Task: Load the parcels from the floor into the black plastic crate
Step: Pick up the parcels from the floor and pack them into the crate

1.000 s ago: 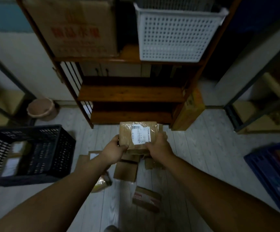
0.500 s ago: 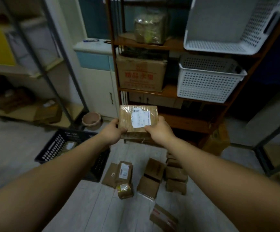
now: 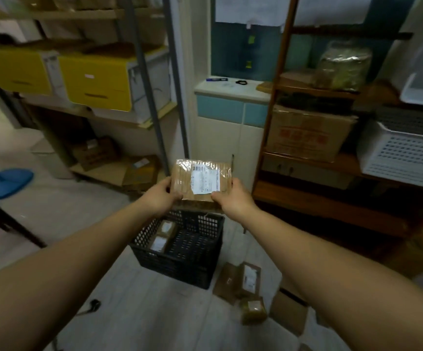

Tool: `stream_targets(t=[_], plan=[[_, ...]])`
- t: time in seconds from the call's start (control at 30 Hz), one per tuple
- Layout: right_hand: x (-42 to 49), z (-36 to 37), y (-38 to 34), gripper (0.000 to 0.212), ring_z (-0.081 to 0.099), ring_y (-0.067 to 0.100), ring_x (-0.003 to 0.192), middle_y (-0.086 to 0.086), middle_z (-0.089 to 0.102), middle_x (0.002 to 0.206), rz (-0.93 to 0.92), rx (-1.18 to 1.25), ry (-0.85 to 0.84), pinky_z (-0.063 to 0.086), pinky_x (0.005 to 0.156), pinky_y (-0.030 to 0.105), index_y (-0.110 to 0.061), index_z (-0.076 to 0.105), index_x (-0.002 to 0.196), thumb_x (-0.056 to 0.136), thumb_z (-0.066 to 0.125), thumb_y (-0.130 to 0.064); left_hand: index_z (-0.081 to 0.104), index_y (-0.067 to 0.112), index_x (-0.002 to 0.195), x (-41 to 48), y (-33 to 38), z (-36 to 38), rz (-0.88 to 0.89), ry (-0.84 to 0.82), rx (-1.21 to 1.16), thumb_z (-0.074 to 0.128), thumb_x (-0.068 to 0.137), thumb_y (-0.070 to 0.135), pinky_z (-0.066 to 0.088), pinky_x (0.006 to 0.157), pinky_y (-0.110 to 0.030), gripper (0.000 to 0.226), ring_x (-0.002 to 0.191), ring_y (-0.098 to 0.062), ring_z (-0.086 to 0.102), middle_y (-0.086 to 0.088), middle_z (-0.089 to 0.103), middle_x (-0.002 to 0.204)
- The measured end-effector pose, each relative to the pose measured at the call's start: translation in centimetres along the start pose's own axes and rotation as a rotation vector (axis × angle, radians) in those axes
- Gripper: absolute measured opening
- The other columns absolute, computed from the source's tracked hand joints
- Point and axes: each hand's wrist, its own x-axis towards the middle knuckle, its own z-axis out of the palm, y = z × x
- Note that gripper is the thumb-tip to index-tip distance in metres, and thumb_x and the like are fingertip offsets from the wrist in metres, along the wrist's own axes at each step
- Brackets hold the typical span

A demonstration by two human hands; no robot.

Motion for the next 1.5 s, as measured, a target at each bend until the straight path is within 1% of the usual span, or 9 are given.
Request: stream_targets(t=[0.17,0.37,0.57,0.7,0.9,1.1,1.3,1.4,1.5], plan=[[3.7,4.9,-2.8,0.057,0.054,0.023,0.114,0.004,0.055,0.131,0.019,-0.010,-0.044,0.046,0.089,0.033,-0.015,0.038,0.136,0.087,0.065,-0.028,0.031,0.026,0.144,4.0,-2.9,-5.1,-0.048,-0.001,-0.007,0.051,0.094,0.025,0.044,0.091,-0.032,0.054,0.102,-0.015,0.052,-0.003,0.052,0.135],[11.4,8.1,-4.0,0.058,0.057,0.022,0.110,0.003,0.057,0.128,0.037,-0.044,-0.062,0.051,0.091,0.038,-0.017,0.039,0.133,0.084,0.068,-0.030,0.029,0.026,0.145,11.5,-4.6,-7.7,-0.086,-0.011,-0.023,0.050,0.095,0.022,0.042,0.101,-0.039,0.054,0.115,-0.019,0.051,-0.003,0.049,0.138],[19.8,11.8,-5.6,0.059,0.055,0.020,0.110,0.003,0.055,0.130,0.074,-0.042,-0.077,0.050,0.087,0.034,-0.016,0.039,0.135,0.085,0.067,-0.031,0.027,0.027,0.146,20.8,-6.2,-10.7,-0.121,-0.035,0.004,0.049,0.096,0.023,0.040,0.105,-0.044,0.055,0.121,-0.022,0.049,-0.003,0.048,0.140],[23.3,14.0,-5.7,0.062,0.054,0.022,0.117,0.003,0.054,0.134,0.130,-0.042,-0.070,0.046,0.095,0.032,-0.017,0.037,0.138,0.085,0.068,-0.027,0.022,0.027,0.148,25.9,-8.3,-12.2,-0.163,-0.106,0.019,0.050,0.095,0.025,0.039,0.106,-0.046,0.060,0.123,-0.025,0.047,-0.006,0.044,0.143],[27.8,19.5,-4.5,0.054,0.053,0.015,0.110,-0.005,0.056,0.125,0.200,-0.036,0.003,0.039,0.085,0.023,-0.016,0.043,0.136,0.088,0.066,-0.024,0.019,0.016,0.149,33.9,-12.4,-13.9,-0.128,-0.279,0.048,0.047,0.097,0.021,0.039,0.105,-0.042,0.059,0.121,-0.027,0.045,-0.012,0.038,0.145],[32.9,28.8,2.7,0.056,0.054,0.017,0.107,0.001,0.057,0.122,0.380,0.021,0.069,0.043,0.081,0.027,-0.015,0.039,0.133,0.086,0.067,-0.028,0.035,0.019,0.142,42.6,-22.9,-11.8,-0.086,-0.379,0.132,0.057,0.092,0.031,0.040,0.097,-0.034,0.057,0.123,-0.025,0.048,-0.007,0.048,0.139],[38.0,37.7,16.7,0.062,0.054,0.024,0.119,0.006,0.056,0.132,0.422,0.031,0.077,0.045,0.100,0.041,-0.015,0.039,0.135,0.084,0.068,-0.032,0.031,0.024,0.146,50.5,-37.6,-3.7,-0.129,-0.423,0.170,0.060,0.089,0.034,0.038,0.108,-0.044,0.064,0.126,-0.025,0.048,-0.005,0.047,0.142],[40.7,41.9,24.3,0.060,0.055,0.022,0.116,0.006,0.057,0.130,0.416,0.022,0.078,0.046,0.098,0.037,-0.014,0.042,0.133,0.083,0.070,-0.029,0.033,0.025,0.144,53.6,-44.6,0.5,-0.119,-0.404,0.176,0.059,0.089,0.035,0.035,0.109,-0.042,0.062,0.127,-0.024,0.047,-0.002,0.048,0.141],[43.2,46.0,31.3,0.060,0.056,0.021,0.114,0.005,0.057,0.129,0.408,0.036,0.072,0.047,0.095,0.034,-0.015,0.042,0.133,0.083,0.071,-0.029,0.039,0.021,0.140,56.9,-50.9,4.2,-0.110,-0.377,0.168,0.058,0.091,0.025,0.043,0.101,-0.035,0.053,0.120,-0.023,0.051,-0.002,0.052,0.134]])
